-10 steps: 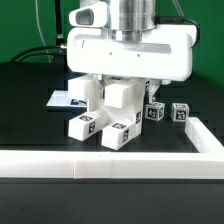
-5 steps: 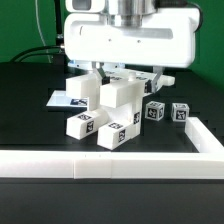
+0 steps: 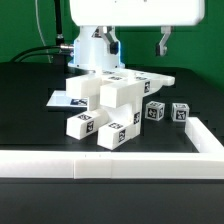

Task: Assemble chair

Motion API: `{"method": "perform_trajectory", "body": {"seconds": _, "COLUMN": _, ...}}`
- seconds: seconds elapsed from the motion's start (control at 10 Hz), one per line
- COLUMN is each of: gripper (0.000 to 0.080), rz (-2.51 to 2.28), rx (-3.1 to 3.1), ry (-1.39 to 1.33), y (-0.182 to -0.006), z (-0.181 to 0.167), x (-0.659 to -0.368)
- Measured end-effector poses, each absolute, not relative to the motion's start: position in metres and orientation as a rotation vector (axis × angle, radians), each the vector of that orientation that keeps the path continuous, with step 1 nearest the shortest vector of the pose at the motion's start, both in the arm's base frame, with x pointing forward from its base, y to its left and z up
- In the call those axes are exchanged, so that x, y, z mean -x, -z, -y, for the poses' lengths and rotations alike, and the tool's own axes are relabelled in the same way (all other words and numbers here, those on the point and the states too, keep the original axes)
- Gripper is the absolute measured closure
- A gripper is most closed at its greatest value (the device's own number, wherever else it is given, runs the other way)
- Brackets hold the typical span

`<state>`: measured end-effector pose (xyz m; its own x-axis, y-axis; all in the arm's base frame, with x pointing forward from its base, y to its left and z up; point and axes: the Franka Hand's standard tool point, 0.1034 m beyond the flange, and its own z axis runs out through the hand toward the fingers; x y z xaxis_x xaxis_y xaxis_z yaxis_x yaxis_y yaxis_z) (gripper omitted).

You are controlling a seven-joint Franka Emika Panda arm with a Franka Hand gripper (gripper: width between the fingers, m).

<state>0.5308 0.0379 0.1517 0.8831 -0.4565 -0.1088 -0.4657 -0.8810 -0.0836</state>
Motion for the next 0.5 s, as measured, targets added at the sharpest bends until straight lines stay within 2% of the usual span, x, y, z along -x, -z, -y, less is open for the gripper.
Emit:
{"method": "perform_trajectory", "body": {"seconds": 0.2, "gripper": 0.0151, "rz": -0.768, "rx": 2.930, "ry": -0.151, "y": -0.150, "z": -0.055, "x": -0.498}}
{"method": "perform_trajectory", "body": {"seconds": 0.5, "gripper": 0.0151, "rz": -0.757, "rx": 2.934, "ry": -0.147, "y": -0.149, "z": -0.052, "x": -0.501}}
